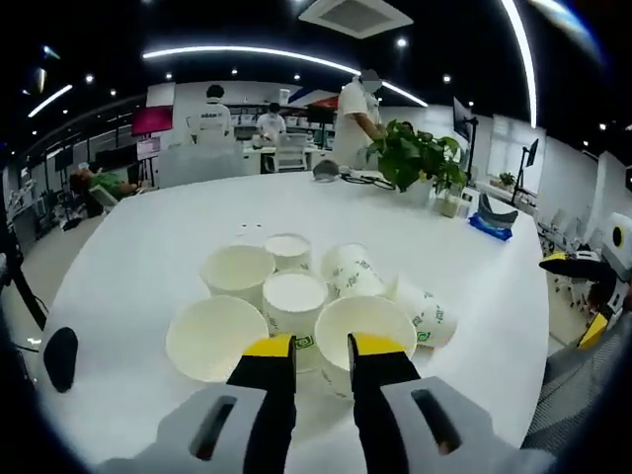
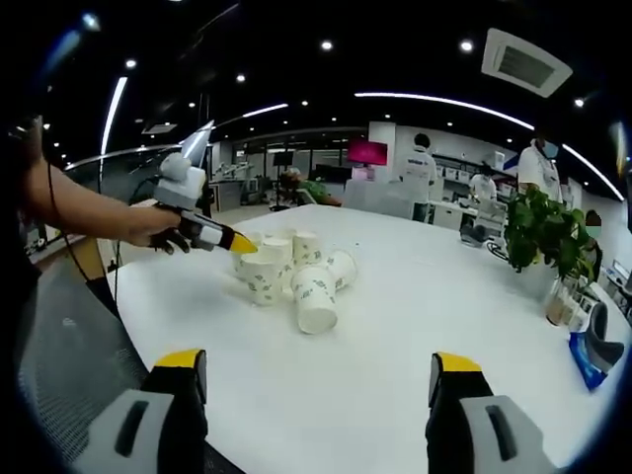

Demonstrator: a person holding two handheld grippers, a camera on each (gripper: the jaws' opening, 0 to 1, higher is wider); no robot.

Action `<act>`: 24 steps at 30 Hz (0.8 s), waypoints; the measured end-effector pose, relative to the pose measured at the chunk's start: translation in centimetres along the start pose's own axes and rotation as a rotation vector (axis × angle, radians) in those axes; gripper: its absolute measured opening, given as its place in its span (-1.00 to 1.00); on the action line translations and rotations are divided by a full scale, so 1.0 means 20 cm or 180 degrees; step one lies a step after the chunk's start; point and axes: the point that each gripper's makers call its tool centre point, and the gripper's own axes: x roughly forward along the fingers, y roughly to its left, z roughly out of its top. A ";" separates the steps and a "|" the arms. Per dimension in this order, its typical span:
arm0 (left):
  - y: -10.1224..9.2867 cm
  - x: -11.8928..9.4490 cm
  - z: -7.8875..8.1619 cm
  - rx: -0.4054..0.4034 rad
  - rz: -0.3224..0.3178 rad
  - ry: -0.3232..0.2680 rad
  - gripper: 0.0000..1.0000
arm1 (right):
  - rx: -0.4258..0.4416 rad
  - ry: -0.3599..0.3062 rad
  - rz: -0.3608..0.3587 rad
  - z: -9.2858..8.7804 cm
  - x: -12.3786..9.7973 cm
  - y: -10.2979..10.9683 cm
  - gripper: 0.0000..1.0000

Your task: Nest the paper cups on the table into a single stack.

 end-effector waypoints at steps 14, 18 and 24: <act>-0.02 0.04 0.00 0.0095 -0.0100 0.0060 -0.87 | -0.0007 -0.0002 -0.0060 0.00 -0.01 -0.02 0.89; -0.02 0.04 0.00 0.0125 -0.0139 0.0072 -0.97 | -0.0006 0.0001 -0.0057 0.00 0.00 -0.02 0.89; -0.04 0.02 0.01 0.0076 -0.0208 0.0072 -0.99 | -0.0035 0.0011 -0.0038 0.00 0.00 -0.01 0.90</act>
